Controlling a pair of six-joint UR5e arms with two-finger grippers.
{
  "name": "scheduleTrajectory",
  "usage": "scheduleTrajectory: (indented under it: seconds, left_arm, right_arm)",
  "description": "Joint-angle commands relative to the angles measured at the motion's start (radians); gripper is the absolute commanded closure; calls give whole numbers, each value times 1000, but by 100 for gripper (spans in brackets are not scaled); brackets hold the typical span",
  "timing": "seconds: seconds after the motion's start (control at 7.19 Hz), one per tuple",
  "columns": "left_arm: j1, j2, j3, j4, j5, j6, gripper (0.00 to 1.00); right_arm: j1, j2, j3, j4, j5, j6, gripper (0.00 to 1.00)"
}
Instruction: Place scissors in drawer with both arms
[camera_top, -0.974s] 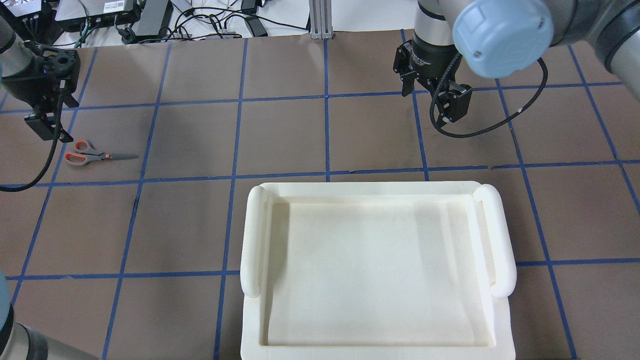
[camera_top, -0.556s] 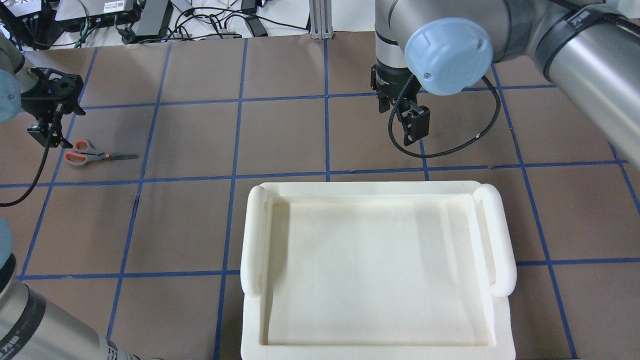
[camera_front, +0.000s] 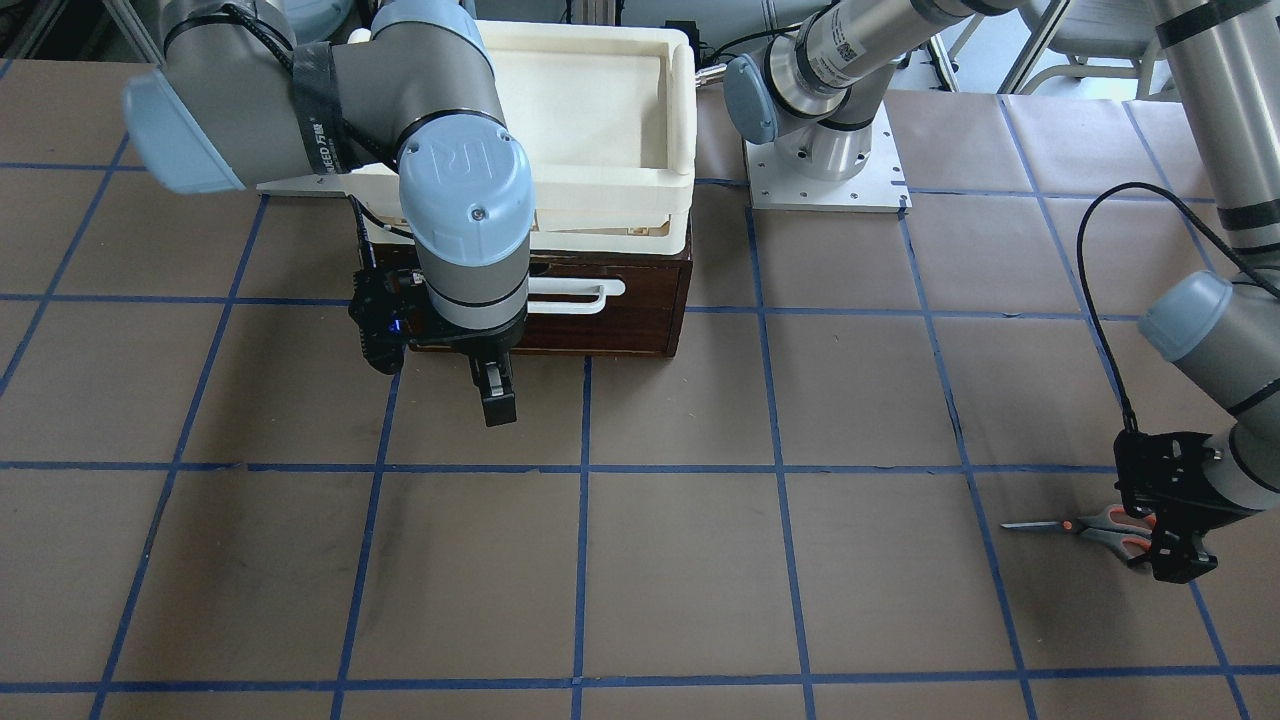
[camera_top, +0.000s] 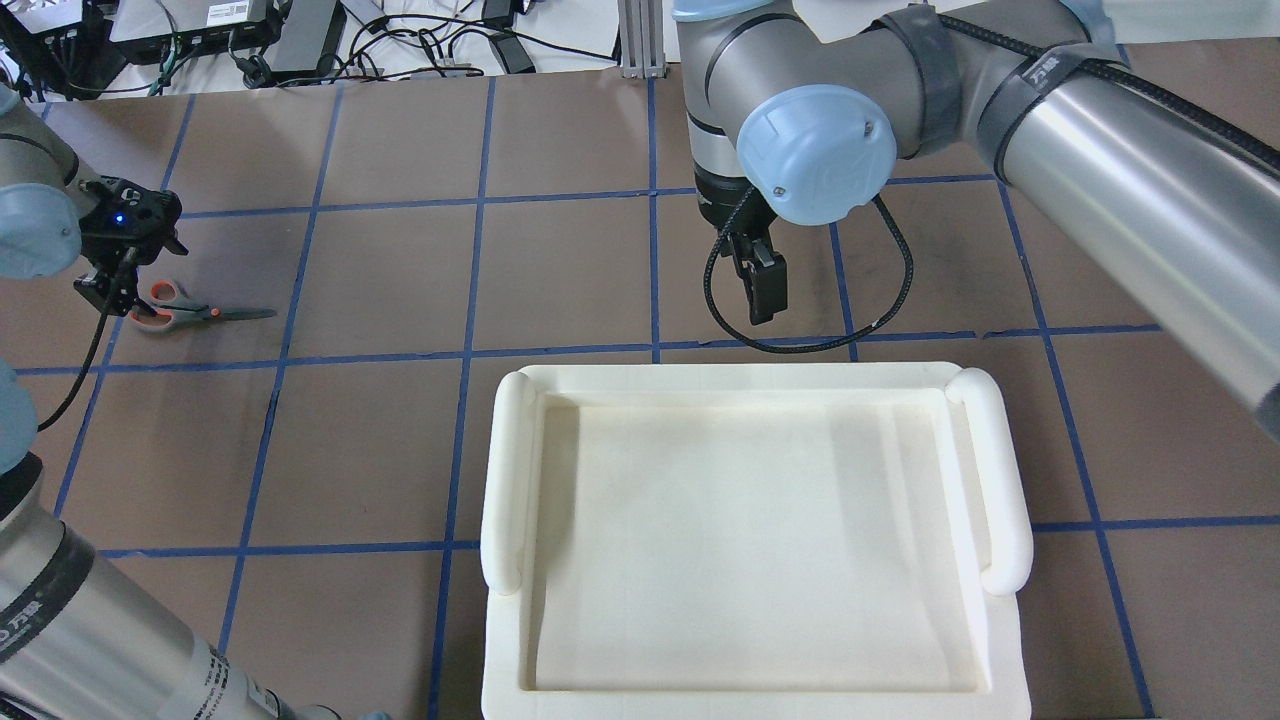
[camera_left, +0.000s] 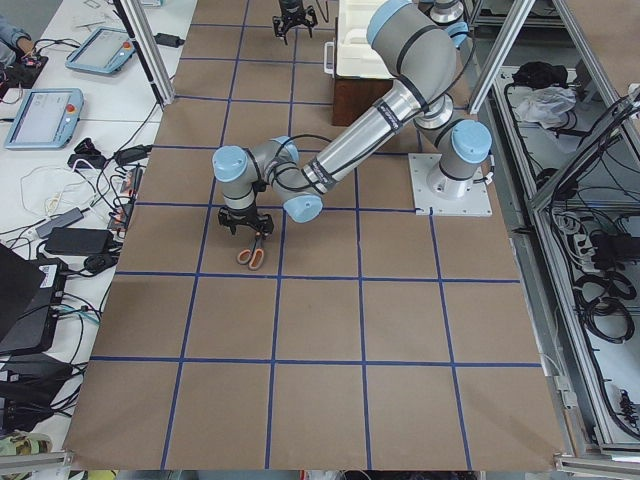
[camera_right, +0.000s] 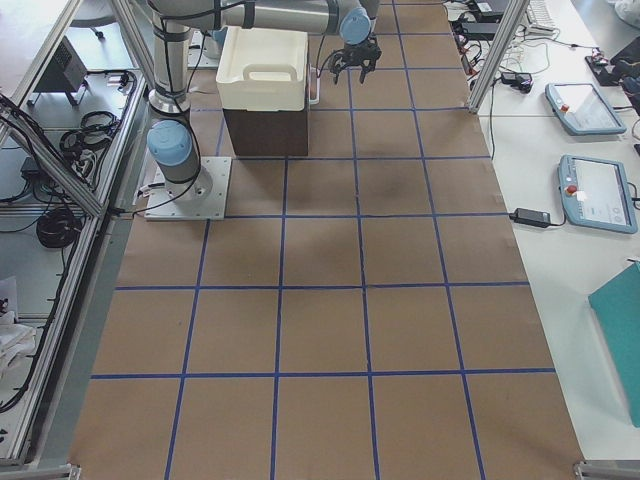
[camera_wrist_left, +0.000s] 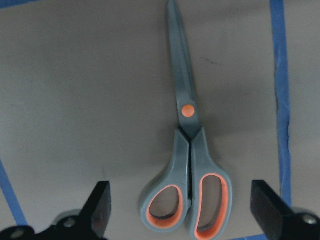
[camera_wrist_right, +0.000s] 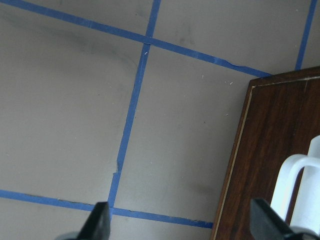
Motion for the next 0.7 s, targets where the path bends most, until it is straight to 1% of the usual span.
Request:
scheduleTrajectory:
  seconds: [0.0, 0.14, 0.28, 0.42, 0.56]
  left_arm:
    - [2, -10, -13, 17, -96, 48, 0]
    - [5, -14, -15, 19, -109, 94, 0]
    - [5, -16, -18, 19, -105, 79, 0]
    - [5, -14, -18, 20, -83, 41, 0]
    - [7, -14, -20, 19, -30, -61, 0]
  right_arm:
    - [6, 24, 0, 5, 68, 83, 0]
    - [8, 29, 0, 18, 72, 87, 0]
    - [15, 36, 2, 38, 90, 120, 0]
    - [19, 47, 0, 47, 96, 131, 0]
    - [19, 49, 0, 73, 110, 134, 0]
